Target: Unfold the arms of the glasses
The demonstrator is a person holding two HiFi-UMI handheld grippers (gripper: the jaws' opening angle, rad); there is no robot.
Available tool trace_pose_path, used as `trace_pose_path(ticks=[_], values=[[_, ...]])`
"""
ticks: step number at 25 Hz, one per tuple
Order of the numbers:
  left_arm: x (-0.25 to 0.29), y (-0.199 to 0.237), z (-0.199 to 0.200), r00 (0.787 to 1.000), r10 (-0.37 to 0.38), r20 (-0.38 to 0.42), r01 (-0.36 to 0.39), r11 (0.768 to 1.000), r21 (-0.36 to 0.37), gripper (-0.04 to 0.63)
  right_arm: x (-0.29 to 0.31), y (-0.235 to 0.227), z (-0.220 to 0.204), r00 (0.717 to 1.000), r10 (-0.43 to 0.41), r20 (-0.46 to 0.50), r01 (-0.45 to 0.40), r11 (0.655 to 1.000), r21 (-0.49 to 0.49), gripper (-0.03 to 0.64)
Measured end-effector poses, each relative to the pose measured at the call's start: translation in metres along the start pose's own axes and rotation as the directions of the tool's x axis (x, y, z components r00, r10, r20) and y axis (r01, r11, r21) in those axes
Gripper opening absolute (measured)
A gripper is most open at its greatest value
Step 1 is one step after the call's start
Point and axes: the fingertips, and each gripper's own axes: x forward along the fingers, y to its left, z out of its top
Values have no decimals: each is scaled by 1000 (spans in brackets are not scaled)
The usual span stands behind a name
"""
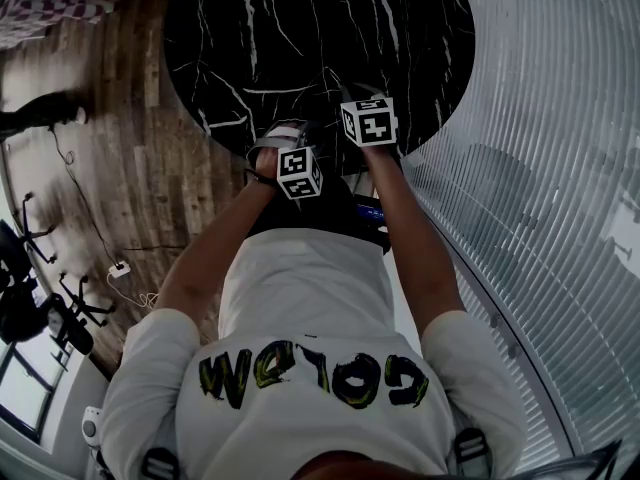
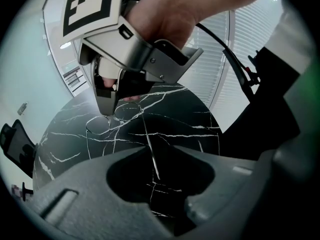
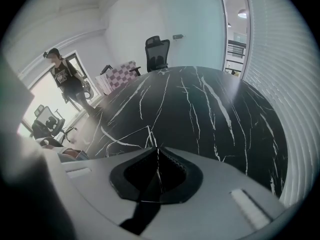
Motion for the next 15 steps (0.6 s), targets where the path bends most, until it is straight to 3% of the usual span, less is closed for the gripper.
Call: trace_pose_path(ticks=[8, 15], values=[[-3, 6, 0, 999, 4, 41, 0, 995, -98, 114, -2, 3, -1, 1000, -14, 1, 14, 997, -76, 20], [-15, 18, 1, 995, 26, 97, -7, 980, -198, 124, -17, 3, 9, 998, -9, 57, 14, 996, -88, 74]])
